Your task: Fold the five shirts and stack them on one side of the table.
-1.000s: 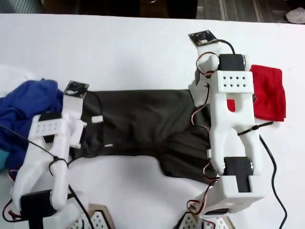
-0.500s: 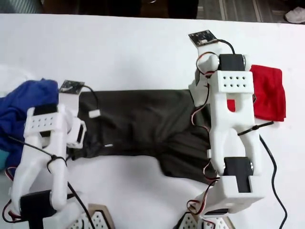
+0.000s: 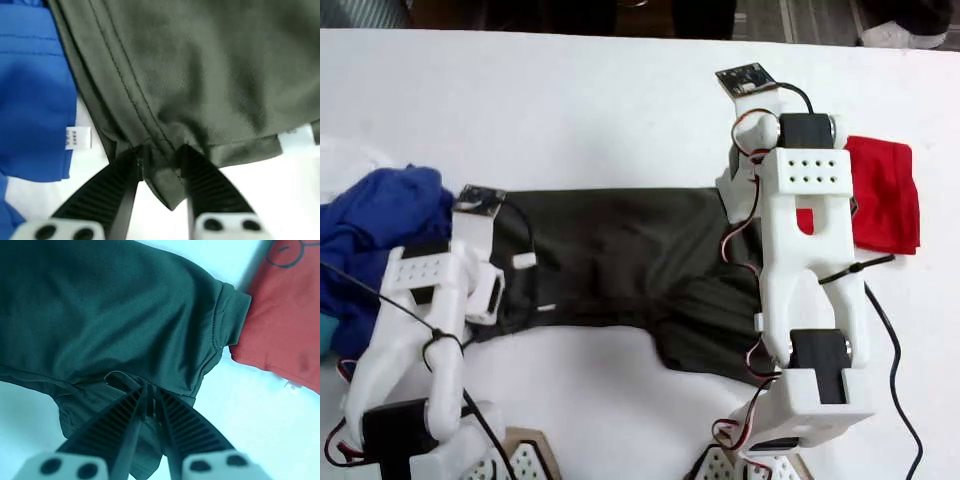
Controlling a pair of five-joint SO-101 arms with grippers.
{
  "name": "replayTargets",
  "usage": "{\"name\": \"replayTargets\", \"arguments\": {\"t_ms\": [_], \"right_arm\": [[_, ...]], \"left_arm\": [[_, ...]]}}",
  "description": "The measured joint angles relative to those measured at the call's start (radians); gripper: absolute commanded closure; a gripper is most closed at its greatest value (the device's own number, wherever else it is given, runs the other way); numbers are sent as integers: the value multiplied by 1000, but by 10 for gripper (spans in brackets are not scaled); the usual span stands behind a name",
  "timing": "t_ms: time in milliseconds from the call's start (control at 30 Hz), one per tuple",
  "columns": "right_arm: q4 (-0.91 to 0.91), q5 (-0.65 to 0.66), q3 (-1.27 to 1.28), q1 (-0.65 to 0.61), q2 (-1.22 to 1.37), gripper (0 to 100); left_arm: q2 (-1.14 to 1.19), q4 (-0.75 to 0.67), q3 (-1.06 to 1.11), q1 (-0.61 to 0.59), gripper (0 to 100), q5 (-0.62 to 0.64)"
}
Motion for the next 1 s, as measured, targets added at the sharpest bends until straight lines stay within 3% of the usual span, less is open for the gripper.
{"name": "replayTargets", "arguments": {"t_ms": [400, 600, 833, 1000], "right_arm": [[0, 0, 0, 0, 0, 979], [0, 0, 0, 0, 0, 979], [0, 9, 84, -23, -123, 979], [-75, 49, 308, -71, -256, 979]], "left_arm": [[0, -2, -54, 0, 975, 0], [0, 124, -222, 0, 970, -9], [0, 176, -183, 0, 830, -117], [14, 176, -97, 0, 831, -170]]}}
